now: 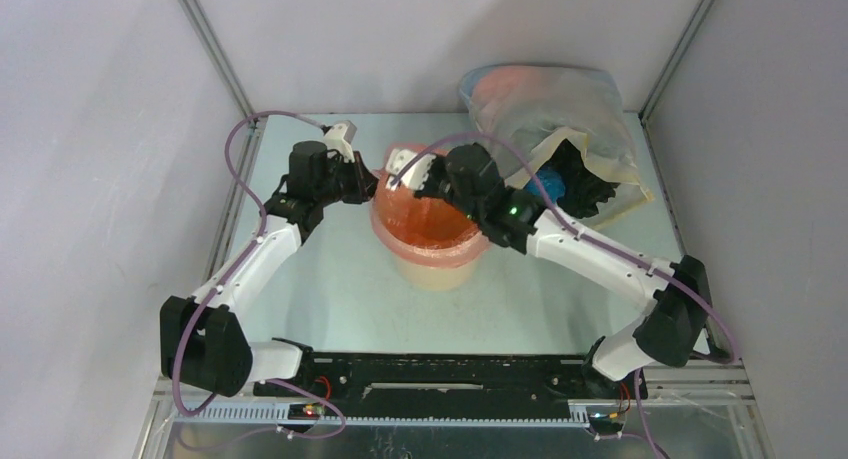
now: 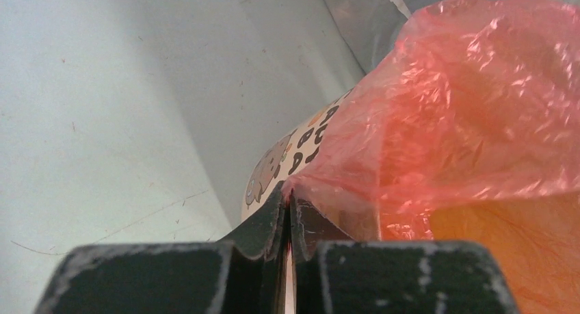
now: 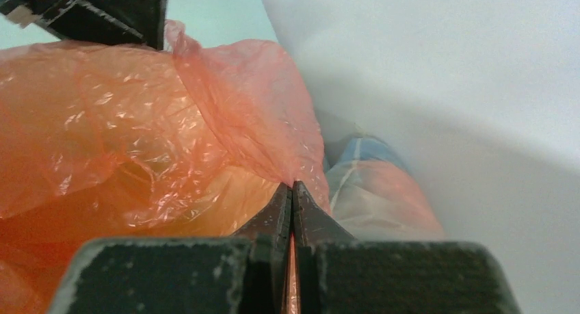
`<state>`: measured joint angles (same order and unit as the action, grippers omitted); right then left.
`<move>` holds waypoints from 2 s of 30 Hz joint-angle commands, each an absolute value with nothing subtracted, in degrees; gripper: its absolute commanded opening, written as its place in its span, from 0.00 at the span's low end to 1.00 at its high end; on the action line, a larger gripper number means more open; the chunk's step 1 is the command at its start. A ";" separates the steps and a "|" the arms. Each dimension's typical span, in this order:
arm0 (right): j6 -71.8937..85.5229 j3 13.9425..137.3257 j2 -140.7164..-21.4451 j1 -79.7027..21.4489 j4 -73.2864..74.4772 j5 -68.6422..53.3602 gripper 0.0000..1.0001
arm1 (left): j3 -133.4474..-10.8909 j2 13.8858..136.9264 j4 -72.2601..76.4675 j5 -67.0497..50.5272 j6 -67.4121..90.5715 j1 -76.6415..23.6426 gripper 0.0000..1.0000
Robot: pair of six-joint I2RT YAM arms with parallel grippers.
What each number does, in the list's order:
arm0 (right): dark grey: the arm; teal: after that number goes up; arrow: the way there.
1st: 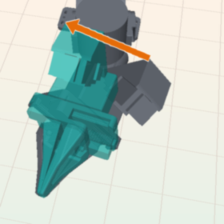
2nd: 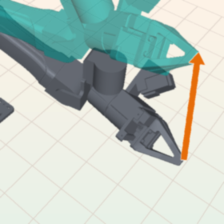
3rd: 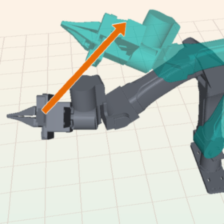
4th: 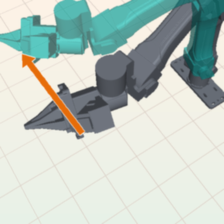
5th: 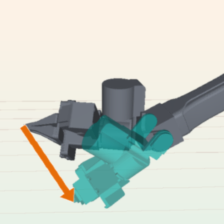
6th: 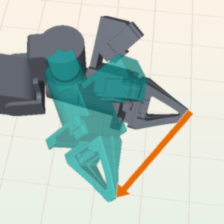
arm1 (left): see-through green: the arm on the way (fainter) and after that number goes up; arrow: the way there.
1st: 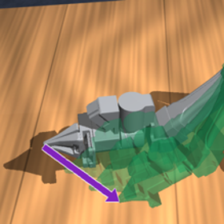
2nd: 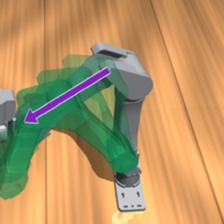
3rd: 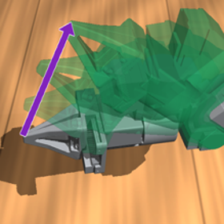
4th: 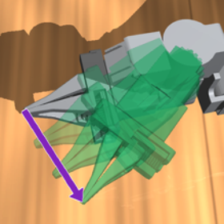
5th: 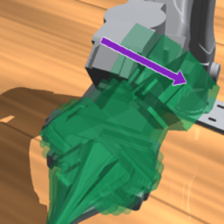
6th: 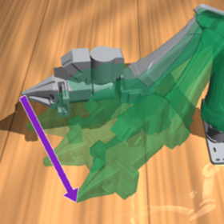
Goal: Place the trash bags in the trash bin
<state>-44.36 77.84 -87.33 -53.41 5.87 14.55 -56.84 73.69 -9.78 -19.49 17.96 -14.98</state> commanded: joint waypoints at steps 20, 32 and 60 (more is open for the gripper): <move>-7.65 133.66 -120.70 -24.86 44.84 -33.54 0.00 | -60.41 74.96 -10.84 -17.55 16.56 -15.16 0.07; 1.06 128.01 -125.44 -18.55 45.59 -43.93 0.00 | -62.87 79.21 -15.11 -14.37 16.87 -15.03 0.01; 2.45 101.94 -92.57 -21.68 42.56 -24.01 0.58 | -61.26 75.32 -14.63 -14.88 16.76 -15.03 0.00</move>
<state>5.19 103.85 -92.60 -18.68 40.45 -28.71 -60.97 77.43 -15.57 -15.16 17.50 -15.25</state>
